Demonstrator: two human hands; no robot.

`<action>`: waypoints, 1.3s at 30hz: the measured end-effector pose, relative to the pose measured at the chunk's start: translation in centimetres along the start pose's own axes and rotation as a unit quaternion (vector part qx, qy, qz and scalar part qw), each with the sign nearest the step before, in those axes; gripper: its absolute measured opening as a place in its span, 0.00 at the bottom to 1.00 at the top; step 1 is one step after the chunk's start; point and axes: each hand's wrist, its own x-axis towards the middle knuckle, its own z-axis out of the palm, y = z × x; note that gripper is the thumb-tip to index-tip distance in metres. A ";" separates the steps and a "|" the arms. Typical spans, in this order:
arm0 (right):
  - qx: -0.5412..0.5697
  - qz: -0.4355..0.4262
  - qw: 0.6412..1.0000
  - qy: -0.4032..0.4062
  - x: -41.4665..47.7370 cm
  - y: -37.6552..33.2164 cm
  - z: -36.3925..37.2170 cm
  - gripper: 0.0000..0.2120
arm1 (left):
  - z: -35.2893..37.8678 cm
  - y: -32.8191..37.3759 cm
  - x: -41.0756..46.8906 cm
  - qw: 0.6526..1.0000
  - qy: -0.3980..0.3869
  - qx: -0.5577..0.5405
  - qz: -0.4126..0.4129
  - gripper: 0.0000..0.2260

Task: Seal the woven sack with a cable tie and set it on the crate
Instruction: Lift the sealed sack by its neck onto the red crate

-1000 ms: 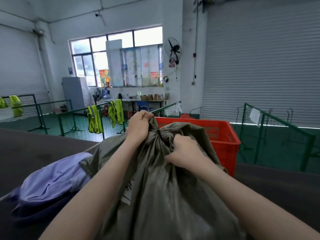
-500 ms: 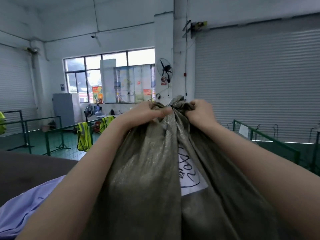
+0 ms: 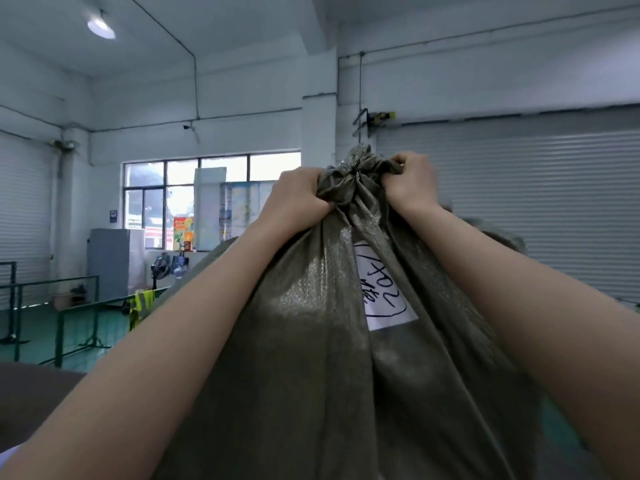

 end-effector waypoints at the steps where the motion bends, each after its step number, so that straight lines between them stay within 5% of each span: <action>1: 0.003 -0.001 1.000 0.015 0.4 -0.2 0.0 0.12 | 0.1 0.0 0.4 1.000 0.023 -0.006 0.007 0.06; 4: 0.016 -0.009 0.998 0.057 1.7 -1.1 0.1 0.12 | 0.3 -0.4 1.9 0.995 0.094 0.006 0.031 0.13; 13: 0.105 -0.118 0.974 0.165 2.6 -1.4 2.5 0.12 | 2.0 -3.0 3.5 0.955 0.278 0.020 0.100 0.07; 23: 0.138 -0.192 0.945 0.226 2.1 3.0 8.4 0.09 | 8.4 -7.7 4.0 0.934 0.333 -0.088 0.098 0.11; 31: 0.107 -0.209 0.949 0.208 2.6 9.2 14.6 0.09 | 16.4 -13.5 5.0 0.952 0.275 -0.125 0.037 0.05; 39: 0.043 -0.087 0.991 0.093 -0.8 18.8 20.0 0.10 | 26.4 -19.5 2.2 0.985 0.115 -0.127 -0.033 0.07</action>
